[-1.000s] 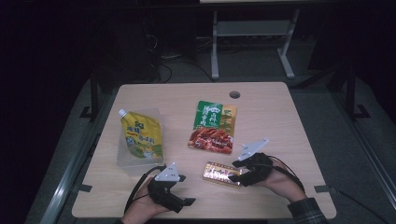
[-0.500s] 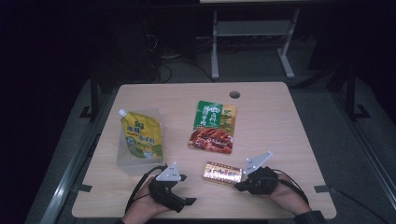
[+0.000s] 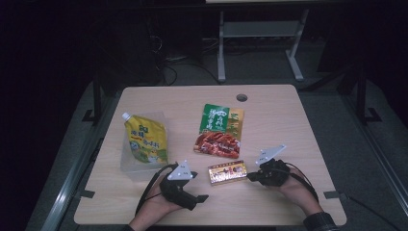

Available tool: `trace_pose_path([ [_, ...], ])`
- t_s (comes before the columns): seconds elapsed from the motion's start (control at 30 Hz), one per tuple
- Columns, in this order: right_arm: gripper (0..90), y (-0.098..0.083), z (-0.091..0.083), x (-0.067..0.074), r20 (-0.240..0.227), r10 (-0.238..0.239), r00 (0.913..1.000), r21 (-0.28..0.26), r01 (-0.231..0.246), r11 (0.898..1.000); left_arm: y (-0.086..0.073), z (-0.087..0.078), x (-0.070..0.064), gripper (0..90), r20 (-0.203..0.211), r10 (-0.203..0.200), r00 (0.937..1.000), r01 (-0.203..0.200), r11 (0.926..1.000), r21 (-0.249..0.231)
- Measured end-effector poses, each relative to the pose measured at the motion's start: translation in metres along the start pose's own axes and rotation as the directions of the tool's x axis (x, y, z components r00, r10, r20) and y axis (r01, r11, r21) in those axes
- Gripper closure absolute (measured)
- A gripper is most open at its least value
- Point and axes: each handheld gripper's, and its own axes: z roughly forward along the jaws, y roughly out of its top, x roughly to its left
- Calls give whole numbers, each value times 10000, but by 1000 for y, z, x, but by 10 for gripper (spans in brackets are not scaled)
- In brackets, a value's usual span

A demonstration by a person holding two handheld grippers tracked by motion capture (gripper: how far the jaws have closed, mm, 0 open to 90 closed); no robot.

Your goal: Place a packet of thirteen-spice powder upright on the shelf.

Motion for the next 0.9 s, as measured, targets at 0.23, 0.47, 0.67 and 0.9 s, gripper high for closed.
trace_pose_path([
  [0.23, 900, -5, -15, -4, 117, 431, 9990, -529, -424, 9977, 13, 26, 7, 147, -313, 114, 9994, -111, 9999, 106],
  [0.47, 900, -6, -19, -7, 203, 562, 9982, -750, -545, 9957, 20, 42, 21, 147, -298, 316, 9991, -308, 9992, 249],
  [0.67, 900, -5, -21, -8, 227, 521, 9984, -838, -500, 9952, 23, 54, 25, 147, -183, 543, 9984, -531, 9967, 619],
  [0.9, 900, -3, -21, -9, 237, 506, 9984, -1051, -478, 9933, 21, 59, 27, 228, -85, 563, 9984, -552, 9943, 911],
])
